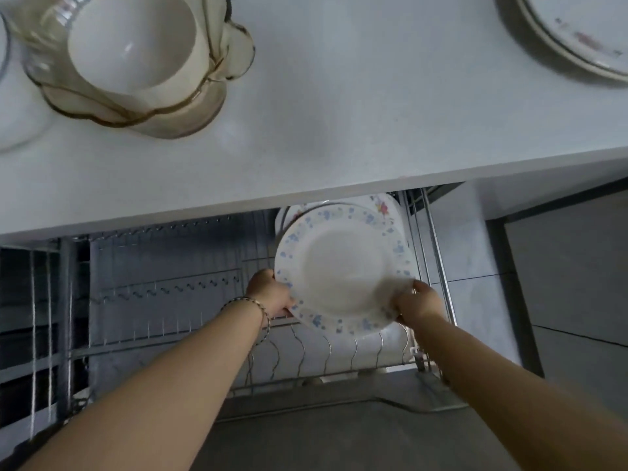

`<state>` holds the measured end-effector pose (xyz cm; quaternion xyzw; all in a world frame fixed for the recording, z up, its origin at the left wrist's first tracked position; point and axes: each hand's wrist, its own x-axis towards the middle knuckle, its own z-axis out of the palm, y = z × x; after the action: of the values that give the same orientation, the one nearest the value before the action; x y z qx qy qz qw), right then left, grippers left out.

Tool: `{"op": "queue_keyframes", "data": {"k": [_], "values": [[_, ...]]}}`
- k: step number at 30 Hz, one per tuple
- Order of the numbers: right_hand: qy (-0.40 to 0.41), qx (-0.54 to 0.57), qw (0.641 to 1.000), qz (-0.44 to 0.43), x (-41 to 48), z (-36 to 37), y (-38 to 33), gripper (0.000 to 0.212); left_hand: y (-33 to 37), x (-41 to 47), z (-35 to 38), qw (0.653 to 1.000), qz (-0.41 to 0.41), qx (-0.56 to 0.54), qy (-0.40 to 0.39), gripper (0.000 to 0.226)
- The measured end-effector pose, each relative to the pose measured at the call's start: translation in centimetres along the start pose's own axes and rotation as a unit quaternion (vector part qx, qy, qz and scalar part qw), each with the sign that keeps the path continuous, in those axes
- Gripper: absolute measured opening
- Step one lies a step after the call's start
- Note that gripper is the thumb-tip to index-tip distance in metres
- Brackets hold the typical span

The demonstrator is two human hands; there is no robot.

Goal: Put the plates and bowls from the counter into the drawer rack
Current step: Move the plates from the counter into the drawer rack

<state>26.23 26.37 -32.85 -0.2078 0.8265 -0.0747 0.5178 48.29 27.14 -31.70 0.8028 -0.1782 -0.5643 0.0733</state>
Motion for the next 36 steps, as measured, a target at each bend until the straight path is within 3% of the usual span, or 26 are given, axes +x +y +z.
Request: {"op": "queue_keyframes", "data": {"k": [9, 13, 19, 23, 26, 30, 33, 36], "values": [[0.078, 0.004, 0.997, -0.029, 1.7, 1.8, -1.9, 0.031, 2.0, 3.8, 2.5, 0.986, 0.067, 0.077, 0.131, 0.029], [0.105, -0.022, 0.991, -0.080, 1.2, 1.7, -2.1, 0.029, 2.3, 3.9, 3.3, 0.984, 0.080, 0.049, 0.151, 0.039], [0.087, 0.030, 0.993, -0.069, 1.3, 2.4, -1.6, 0.038, 2.2, 2.7, 3.1, 0.988, 0.080, -0.090, 0.097, 0.048], [0.055, 0.037, 0.996, -0.064, 0.7, 2.6, -2.4, 0.050, 1.9, 3.0, 3.0, 0.990, 0.060, -0.110, 0.062, 0.056], [0.034, -0.025, 0.997, -0.072, -0.4, 1.9, -3.3, 0.047, 1.9, 2.3, 2.5, 0.997, 0.053, -0.052, 0.031, 0.060], [-0.050, -0.211, 0.974, -0.070, -2.7, -0.7, -4.5, 0.043, 3.2, -1.7, 1.6, 0.988, 0.073, 0.119, 0.067, 0.054], [-0.111, -0.249, 0.956, -0.108, -5.4, -4.4, -6.4, 0.042, 5.9, -6.9, 1.6, 0.977, 0.153, 0.147, -0.006, 0.038], [-0.095, -0.258, 0.945, -0.175, -7.4, -9.7, -9.0, 0.039, 10.2, -12.4, 2.4, 0.969, 0.204, 0.105, -0.090, 0.026]]}}
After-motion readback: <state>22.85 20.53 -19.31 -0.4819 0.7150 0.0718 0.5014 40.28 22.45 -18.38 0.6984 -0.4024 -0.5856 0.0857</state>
